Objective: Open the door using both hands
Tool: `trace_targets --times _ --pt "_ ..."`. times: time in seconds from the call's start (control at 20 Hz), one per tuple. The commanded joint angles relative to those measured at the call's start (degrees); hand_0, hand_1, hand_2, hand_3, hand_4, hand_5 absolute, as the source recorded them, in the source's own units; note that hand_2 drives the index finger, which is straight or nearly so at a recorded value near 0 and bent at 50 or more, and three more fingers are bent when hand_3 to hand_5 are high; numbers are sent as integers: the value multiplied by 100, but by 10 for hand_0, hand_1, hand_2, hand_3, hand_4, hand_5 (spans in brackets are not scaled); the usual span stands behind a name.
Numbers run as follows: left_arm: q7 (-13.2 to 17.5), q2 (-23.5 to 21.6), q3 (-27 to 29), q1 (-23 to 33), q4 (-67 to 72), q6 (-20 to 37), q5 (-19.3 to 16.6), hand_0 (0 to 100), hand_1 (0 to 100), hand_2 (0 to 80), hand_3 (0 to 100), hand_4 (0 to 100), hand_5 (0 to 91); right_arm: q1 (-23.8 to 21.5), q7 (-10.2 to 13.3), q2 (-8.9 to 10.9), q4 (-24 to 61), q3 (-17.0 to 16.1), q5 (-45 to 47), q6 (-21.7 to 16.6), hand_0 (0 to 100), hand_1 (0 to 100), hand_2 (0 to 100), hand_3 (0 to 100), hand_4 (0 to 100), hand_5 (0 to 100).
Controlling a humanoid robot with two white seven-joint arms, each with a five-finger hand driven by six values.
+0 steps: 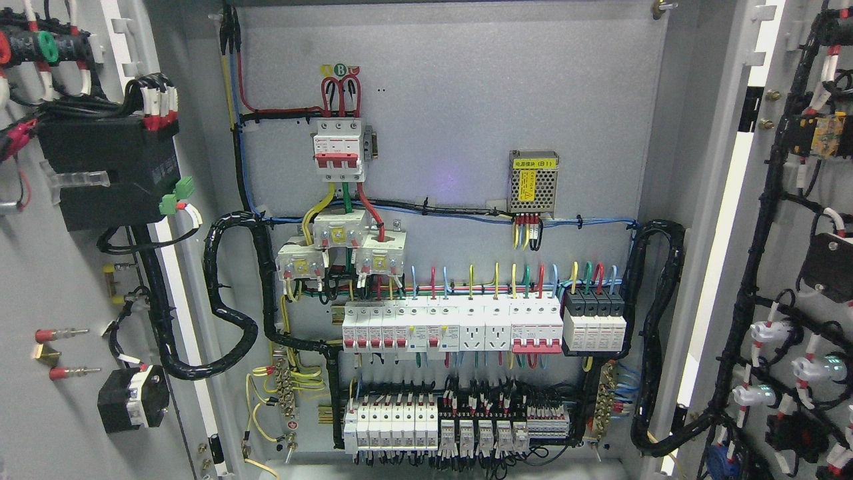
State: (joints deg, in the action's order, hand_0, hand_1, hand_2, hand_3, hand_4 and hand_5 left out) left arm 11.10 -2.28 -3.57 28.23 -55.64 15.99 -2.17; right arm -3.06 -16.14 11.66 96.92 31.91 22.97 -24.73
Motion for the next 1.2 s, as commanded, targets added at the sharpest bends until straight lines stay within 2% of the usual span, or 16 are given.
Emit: trace_targets --times 0.0,0.1,0.2,0.4,0.65,0.85,1.0,1.15 --pt "-12 -528 -1031 763 -3540 62 182 0 0 0 0 30 0 -519 -3 530 354 -588 -12 -601 0 0 0 0 0 0" --pt "-12 -545 -1111 886 -3883 88 191 0 0 0 0 30 0 -660 -12 530 354 -826 -12 -866 0 0 0 0 0 0" --pt "-12 -606 -1198 974 -4182 202 191 0 0 0 0 31 0 -862 -21 583 415 -914 -12 -998 0 0 0 0 0 0" --pt "-12 -677 -1216 1220 -4648 737 191 0 0 0 0 30 0 -1074 -12 793 494 -976 -3 -1376 0 0 0 0 0 0" --pt "-3 -668 -1216 1273 -4869 1362 226 0 0 0 0 30 0 -1188 -12 1092 714 -1072 5 -1499 0 0 0 0 0 0" --pt "-12 -694 -1208 1247 -5088 1407 419 0 0 0 0 30 0 -1354 -12 1224 837 -1266 5 -1579 0 0 0 0 0 0" --pt "-91 -703 -1155 1203 -5115 1416 498 0 0 0 0 30 0 -1434 -12 1338 837 -1494 5 -1876 0 0 0 0 0 0" --pt "-179 -703 -1006 1150 -5255 1416 797 0 0 0 0 30 0 -1495 -12 1392 846 -1661 14 -2088 0 0 0 0 0 0"
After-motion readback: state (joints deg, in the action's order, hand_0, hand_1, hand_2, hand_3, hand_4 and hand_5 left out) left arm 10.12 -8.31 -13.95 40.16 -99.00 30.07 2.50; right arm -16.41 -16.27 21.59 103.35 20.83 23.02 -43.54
